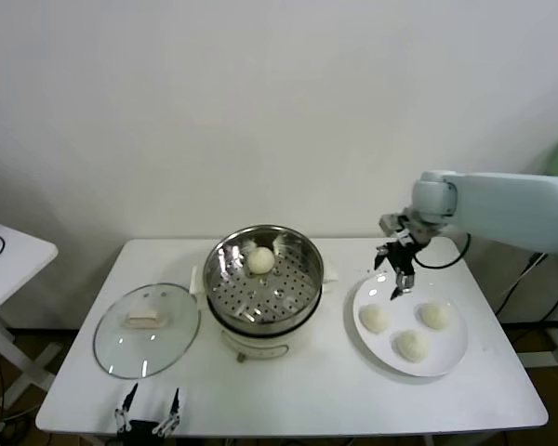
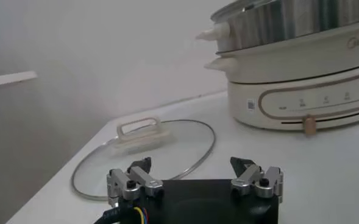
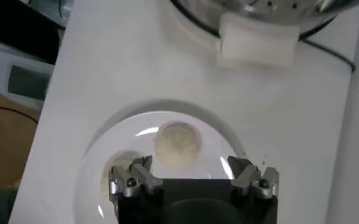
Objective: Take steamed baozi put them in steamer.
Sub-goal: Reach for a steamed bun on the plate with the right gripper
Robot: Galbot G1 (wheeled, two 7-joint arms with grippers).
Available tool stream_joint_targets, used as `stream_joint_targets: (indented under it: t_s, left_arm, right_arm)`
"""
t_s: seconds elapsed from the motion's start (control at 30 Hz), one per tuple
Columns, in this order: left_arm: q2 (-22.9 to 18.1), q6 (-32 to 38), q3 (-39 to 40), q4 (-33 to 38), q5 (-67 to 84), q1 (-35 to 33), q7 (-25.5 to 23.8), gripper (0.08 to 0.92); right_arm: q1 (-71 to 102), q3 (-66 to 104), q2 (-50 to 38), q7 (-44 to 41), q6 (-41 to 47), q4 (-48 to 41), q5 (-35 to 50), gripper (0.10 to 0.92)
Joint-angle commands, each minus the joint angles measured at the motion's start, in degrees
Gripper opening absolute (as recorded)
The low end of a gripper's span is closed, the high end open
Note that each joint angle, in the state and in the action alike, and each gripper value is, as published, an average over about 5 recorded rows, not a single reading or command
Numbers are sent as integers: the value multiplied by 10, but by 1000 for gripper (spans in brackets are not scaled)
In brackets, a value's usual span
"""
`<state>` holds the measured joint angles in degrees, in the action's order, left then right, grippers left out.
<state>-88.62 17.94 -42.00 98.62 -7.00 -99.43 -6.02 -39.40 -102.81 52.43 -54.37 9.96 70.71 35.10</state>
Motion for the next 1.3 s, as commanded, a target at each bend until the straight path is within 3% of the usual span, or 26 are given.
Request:
stream_joint_targets:
  t_s: [0.03,0.5,1.07,1.3]
  left_arm:
    - [-1,1,-3,-5,-1,0,1,823]
    - [-2,4,-4,-15,-7,-1,3,823]
    - [0,3,-3,-19,-6,4,3,823]
    - [0,2,-2,-19,-6,4,3,823]
  right_arm:
    - [120,70,-23,27,70,-26,-41,823]
    - [200,153,-4,60,71,-82,-79,811]
    - [174,150,-3,40,66,-70,-80,632]
    - [114,121,-12,9,48,-58,-66,611]
